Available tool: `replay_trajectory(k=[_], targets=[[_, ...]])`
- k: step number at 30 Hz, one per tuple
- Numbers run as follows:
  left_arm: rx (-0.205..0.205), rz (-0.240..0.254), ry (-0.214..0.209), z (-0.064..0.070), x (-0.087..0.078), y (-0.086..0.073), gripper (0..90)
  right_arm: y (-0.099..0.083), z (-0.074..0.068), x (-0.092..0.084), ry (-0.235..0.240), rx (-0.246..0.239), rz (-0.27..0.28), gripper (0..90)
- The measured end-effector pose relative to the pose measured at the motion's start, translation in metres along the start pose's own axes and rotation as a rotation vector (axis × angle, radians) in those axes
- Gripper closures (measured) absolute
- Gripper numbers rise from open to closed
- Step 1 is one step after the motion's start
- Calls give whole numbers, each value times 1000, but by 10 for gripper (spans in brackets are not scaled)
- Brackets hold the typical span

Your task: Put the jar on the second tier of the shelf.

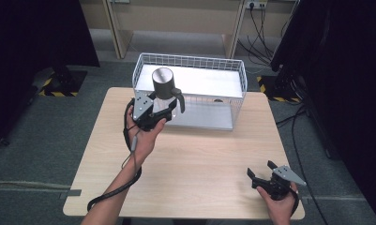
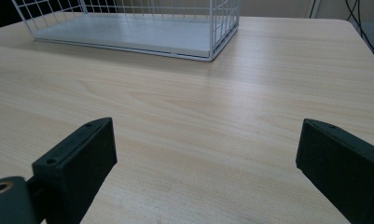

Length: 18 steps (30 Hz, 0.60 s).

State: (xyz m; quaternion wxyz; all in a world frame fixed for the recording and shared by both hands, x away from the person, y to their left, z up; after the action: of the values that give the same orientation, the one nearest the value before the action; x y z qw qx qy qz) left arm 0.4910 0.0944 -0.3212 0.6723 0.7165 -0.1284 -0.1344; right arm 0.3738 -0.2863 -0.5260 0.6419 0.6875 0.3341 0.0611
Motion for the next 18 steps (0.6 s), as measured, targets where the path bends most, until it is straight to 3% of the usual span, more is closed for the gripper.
replay_trajectory(k=[18], targets=[[-18, 4, 63, -17, 20, 28, 305, 0, 0, 0, 2, 6, -1, 53]])
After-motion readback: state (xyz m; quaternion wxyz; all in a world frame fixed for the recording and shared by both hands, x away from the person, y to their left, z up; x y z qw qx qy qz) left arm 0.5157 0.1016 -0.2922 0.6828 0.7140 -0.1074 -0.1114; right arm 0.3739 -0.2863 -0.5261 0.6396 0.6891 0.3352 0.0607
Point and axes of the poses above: each handheld gripper's, and its own axes: x roughly forward along the jaws, y roughly out of its top, z roughly to its right, the point moved 6 cm from there along x, roughly forward along the jaws, and after that the axes turned 11 degrees about y, right-handed, at the moved point
